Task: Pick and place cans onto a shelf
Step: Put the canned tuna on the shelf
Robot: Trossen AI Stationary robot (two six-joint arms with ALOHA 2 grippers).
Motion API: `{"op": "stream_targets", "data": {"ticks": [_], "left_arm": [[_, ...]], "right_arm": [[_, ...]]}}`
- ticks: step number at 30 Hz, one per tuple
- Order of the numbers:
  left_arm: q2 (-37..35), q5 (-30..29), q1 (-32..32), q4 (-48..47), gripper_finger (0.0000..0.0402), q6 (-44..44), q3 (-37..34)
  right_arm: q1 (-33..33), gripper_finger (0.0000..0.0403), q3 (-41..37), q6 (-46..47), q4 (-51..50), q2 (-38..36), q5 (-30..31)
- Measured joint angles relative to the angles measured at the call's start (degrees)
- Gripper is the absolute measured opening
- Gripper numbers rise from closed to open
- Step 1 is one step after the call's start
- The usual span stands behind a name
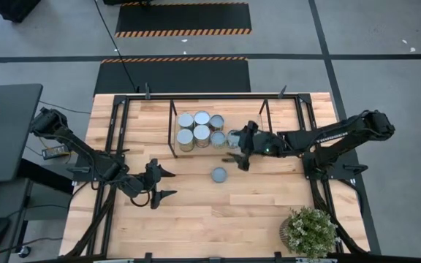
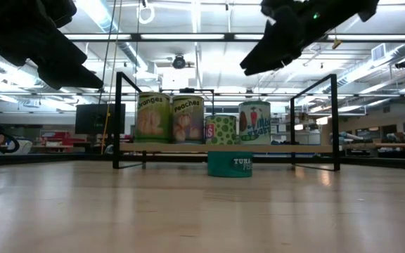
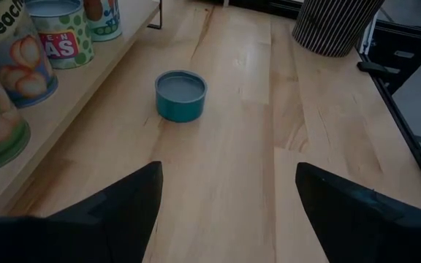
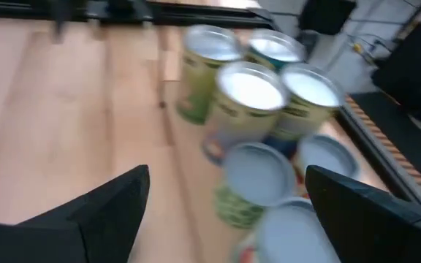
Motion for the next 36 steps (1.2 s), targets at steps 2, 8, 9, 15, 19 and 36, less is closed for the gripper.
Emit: {"op": "stream_targets", "data": {"ticks": [2,8,9,15,19,36], "left_arm": [[0.0,0.0,0.0,0.0,0.0318,0.0,0.0],[0.0,0.0,0.0,0.1,0.0318,0.0,0.0],[0.0,0.0,0.0,0.2,0.0318,0.0,0.0],[0.0,-0.5,0.0,0.2,0.0318,0.1,0.0],[0.0,-0.4,0.0,0.2,0.0318,0.0,0.0],[0.0,-0.4,0.0,0.1,0.0318,0.1,0.0]], "right_arm": [[2.3,0.0375,0.0,0.3,0.3,0.5,0.1],[7.7,0.0374,0.1,2.8,0.5,5.6,-0.7],[8.3,0.0374,0.1,3.3,0.5,6.9,-1.0],[9.3,0.0373,3.4,3.4,-0.7,16.5,-5.6],[9.5,0.0373,9.0,-1.2,-3.4,22.8,-7.8],[7.2,0.0399,32.0,-11.8,-26.0,38.9,-13.0]]}}
